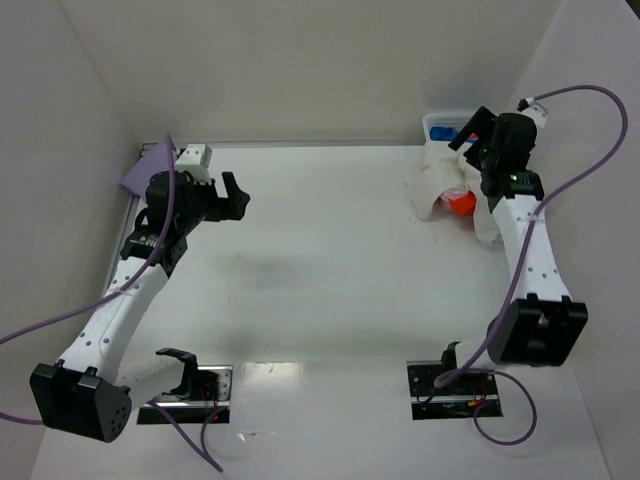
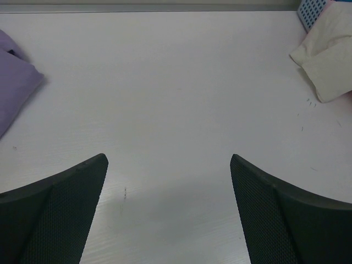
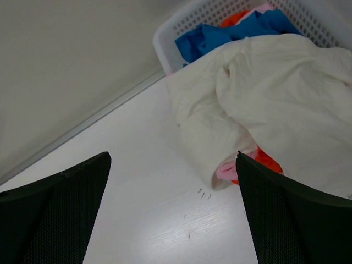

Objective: Fold and stack the t-shirts
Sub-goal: Grab crumpled tshirt from bin with the right arm

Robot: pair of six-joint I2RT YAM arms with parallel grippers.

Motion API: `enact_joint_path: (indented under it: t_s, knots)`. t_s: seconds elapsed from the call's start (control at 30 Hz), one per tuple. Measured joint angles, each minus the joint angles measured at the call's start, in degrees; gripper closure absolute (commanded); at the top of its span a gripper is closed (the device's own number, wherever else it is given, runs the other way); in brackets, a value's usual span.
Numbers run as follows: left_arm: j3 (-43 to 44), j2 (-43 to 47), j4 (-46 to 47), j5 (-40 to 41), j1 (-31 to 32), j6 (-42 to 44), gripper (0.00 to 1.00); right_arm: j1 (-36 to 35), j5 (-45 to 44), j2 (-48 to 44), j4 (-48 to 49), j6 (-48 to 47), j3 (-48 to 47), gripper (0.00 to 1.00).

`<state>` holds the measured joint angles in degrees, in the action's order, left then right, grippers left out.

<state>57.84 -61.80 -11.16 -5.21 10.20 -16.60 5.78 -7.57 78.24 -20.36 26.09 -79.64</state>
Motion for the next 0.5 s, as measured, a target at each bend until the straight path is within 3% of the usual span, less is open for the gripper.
enact_joint_path:
  t_s: [0.27,0.5]
  knots:
    - [0.0,0.1,0.0,0.9,0.0,0.0,0.0,0.0,-5.8,18.4,-2.4,-0.7,-6.7,0.0]
    - [0.0,-0.8,-0.2,1.0,0.0,0.0,0.0,0.0,-11.3,25.5,-4.9,-2.5,-10.5,0.0]
